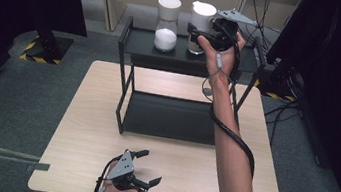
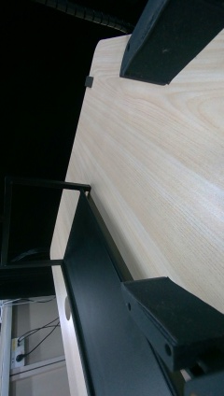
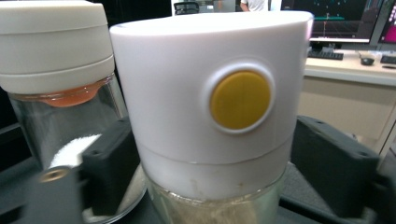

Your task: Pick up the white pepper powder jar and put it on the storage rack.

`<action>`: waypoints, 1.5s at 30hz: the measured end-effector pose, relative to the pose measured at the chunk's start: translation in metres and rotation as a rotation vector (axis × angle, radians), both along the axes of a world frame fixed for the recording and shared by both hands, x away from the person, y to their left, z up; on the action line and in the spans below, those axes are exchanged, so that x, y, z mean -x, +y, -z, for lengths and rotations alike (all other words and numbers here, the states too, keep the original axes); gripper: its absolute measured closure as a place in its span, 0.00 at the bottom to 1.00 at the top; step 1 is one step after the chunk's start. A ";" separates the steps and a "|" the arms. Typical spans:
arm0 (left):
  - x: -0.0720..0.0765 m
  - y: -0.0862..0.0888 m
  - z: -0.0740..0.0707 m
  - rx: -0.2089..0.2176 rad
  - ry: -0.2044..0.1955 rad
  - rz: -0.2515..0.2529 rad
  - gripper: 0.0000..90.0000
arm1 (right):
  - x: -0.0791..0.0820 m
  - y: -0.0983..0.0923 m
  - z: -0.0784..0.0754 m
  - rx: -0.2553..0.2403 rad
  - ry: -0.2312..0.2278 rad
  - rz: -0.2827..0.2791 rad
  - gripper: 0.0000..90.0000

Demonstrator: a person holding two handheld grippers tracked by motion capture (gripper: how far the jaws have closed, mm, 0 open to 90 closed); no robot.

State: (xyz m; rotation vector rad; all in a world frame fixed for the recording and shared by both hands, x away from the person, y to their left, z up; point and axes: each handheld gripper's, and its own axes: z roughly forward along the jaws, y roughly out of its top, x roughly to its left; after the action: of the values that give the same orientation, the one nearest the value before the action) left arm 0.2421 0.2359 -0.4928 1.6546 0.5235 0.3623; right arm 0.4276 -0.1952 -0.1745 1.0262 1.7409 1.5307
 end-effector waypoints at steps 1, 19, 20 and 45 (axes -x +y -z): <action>0.000 0.000 0.000 0.000 0.000 0.000 0.00 | 0.001 0.000 -0.001 -0.003 0.005 0.003 0.12; 0.000 -0.001 0.000 -0.001 0.003 0.002 0.00 | 0.022 -0.011 -0.004 0.007 -0.016 -0.006 0.00; 0.000 -0.001 0.000 -0.001 0.003 0.002 0.00 | 0.023 -0.012 -0.004 0.006 -0.016 -0.005 0.00; 0.000 -0.002 0.001 -0.001 0.005 0.001 0.00 | 0.061 -0.043 0.017 -0.042 -0.071 -0.114 0.00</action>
State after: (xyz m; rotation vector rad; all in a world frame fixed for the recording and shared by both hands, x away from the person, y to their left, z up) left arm 0.2418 0.2339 -0.4937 1.6570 0.5266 0.3573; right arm 0.3666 -0.2380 -0.1916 0.8948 1.7509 1.6608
